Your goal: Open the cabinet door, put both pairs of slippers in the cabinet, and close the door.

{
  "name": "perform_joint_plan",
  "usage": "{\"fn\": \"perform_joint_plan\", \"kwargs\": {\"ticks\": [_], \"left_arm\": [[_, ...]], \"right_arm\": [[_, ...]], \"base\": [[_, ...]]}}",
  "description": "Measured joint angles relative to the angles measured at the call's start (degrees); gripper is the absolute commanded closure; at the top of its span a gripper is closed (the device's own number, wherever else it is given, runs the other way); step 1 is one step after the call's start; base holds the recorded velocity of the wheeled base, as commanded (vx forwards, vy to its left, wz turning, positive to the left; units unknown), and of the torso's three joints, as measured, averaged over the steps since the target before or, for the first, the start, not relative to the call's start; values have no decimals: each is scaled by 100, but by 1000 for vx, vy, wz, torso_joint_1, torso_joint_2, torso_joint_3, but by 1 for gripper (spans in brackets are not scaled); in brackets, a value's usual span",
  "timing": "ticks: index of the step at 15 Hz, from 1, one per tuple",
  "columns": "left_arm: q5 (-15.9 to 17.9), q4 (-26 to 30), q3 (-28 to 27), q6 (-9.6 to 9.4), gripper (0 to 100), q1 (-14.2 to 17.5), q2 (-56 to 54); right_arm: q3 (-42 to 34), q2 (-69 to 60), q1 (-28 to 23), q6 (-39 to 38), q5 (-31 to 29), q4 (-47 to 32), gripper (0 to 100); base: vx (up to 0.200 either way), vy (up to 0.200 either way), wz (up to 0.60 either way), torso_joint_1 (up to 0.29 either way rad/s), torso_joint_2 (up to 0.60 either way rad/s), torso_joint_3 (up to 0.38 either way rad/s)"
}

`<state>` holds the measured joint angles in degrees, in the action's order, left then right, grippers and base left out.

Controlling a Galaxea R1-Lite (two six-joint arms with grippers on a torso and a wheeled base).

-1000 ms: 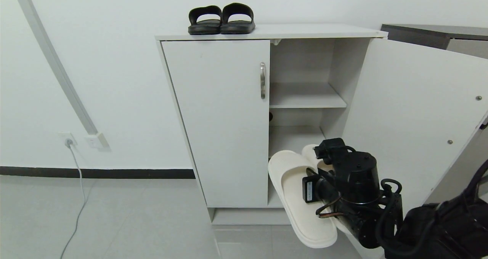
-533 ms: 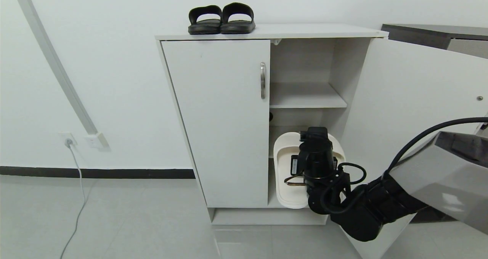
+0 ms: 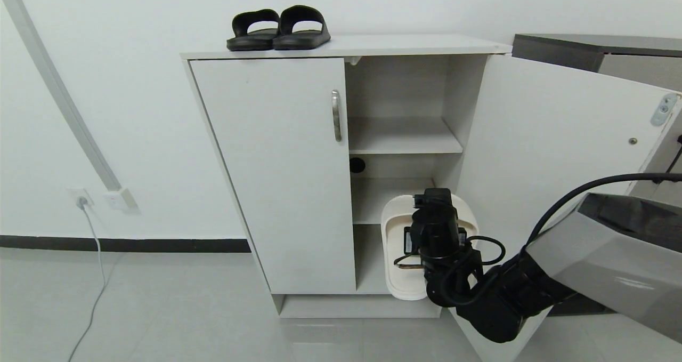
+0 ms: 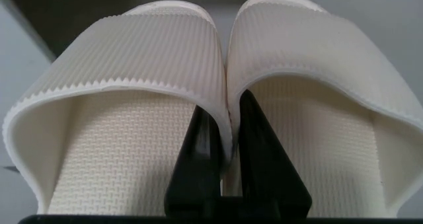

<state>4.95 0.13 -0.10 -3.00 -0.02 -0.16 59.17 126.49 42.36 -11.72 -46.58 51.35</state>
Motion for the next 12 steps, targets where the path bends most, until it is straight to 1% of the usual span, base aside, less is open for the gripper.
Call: {"fn": "perform_joint_plan", "kwargs": {"ticks": [2,4,6,8,10,12], "left_arm": [[-5,5,0,2,100,-16,0],[-2,2,0,0,100,-7,0],[-5,2,0,0,100,-5,0],[-2,5,0,10,100,-11,2],[-9,5,0,95,100,-7,2],[-11,5,0,106,100,-7,5]], "right_arm": [[210,212,9,9,82,0,100],[380,455,-30,-24,405,35,100],[416,628,-11,9,635,361,100],[444,774,-28,112,822,468,100],[458,890,-41,124,870,512,100],[469,981,-44,135,873,534,100]], "base": [[0,0,0,0,0,0],[0,0,0,0,0,0],[0,0,0,0,0,0],[0,0,0,0,0,0],[0,0,0,0,0,0],[0,0,0,0,0,0]]}}
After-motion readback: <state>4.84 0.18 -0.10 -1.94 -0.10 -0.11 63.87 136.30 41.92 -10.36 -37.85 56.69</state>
